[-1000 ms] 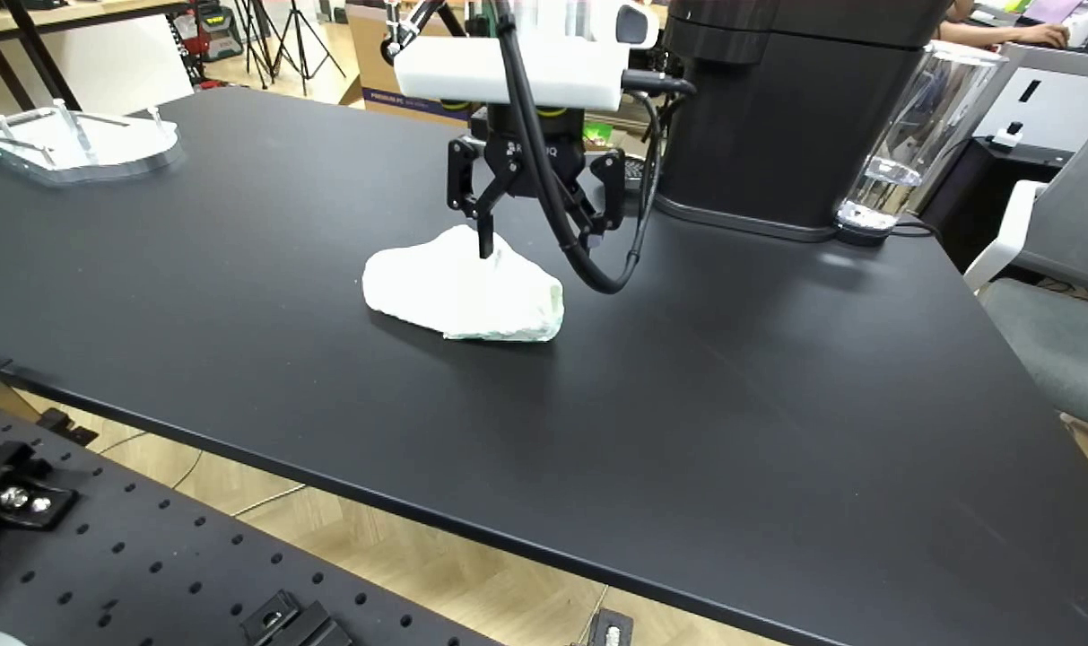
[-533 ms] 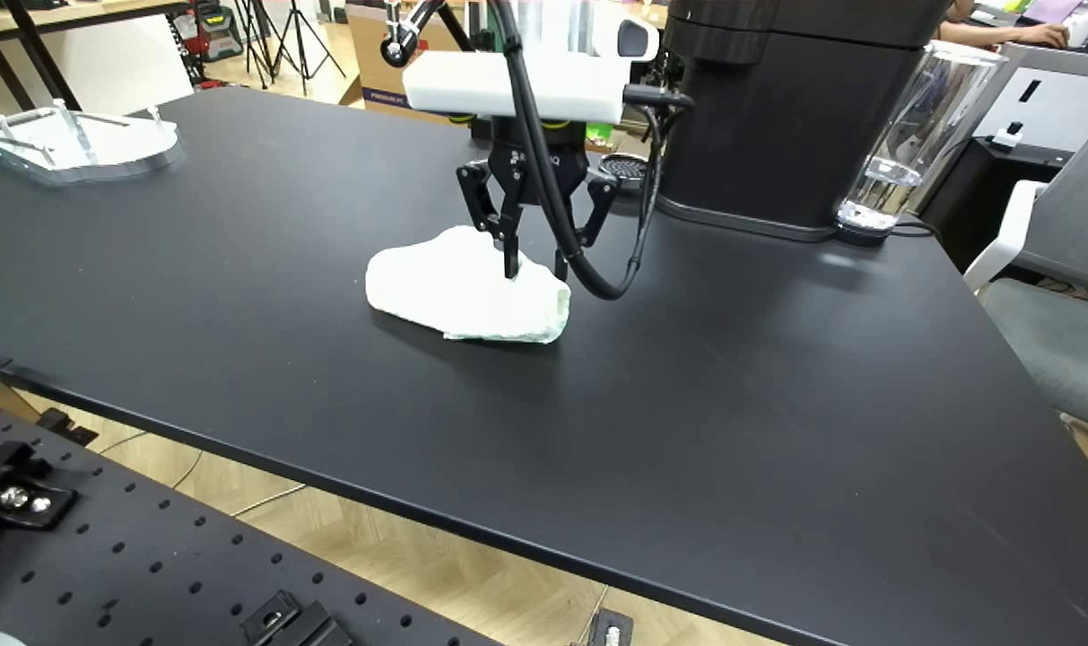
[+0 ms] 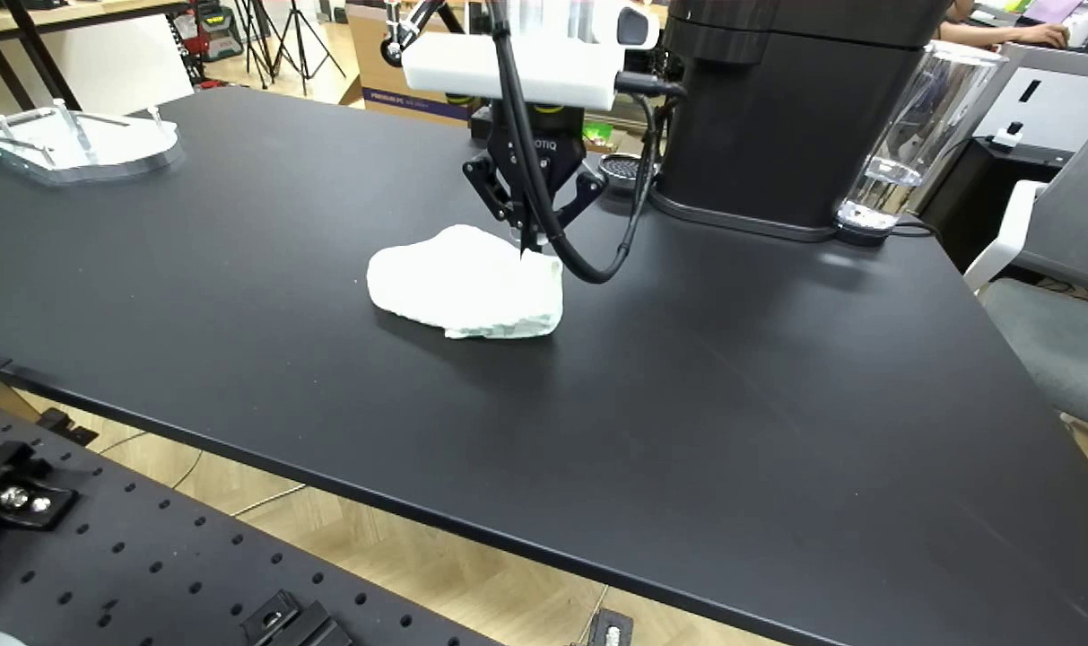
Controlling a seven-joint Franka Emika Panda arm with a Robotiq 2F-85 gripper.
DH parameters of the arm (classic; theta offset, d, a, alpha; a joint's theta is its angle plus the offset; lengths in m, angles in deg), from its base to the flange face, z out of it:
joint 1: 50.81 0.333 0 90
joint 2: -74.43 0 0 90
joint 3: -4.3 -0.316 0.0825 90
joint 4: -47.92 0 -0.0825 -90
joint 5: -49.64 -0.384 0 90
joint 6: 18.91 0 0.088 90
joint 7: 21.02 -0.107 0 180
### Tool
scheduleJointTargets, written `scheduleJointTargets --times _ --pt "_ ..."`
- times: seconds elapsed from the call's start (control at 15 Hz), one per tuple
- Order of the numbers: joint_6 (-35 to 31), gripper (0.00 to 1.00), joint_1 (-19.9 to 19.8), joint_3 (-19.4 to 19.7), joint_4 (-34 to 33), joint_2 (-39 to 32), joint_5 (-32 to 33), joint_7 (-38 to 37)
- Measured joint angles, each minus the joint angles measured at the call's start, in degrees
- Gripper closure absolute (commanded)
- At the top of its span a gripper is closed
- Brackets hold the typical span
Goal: Hang the cloth on the stand
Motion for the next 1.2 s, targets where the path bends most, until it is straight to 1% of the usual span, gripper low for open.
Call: scheduleJointTargets --times 0.13,0.33,0.6,0.87,1.0,1.2 --pt "3.4 1.0 0.0 -1.1 -1.4 0.9 -3.2 1.1" --pt "12.7 1.0 0.3 -2.6 -5.3 3.8 -6.1 1.9" --pt "26.2 1.0 2.2 -3.6 -12.7 9.4 -6.4 1.3" --pt "38.5 1.0 4.7 -4.9 -21.9 13.4 -6.1 -0.8" --pt "42.9 1.0 5.8 -5.6 -26.8 13.5 -6.0 -1.8" --pt "46.0 1.0 6.9 -6.4 -33.6 11.8 -5.8 -3.8"
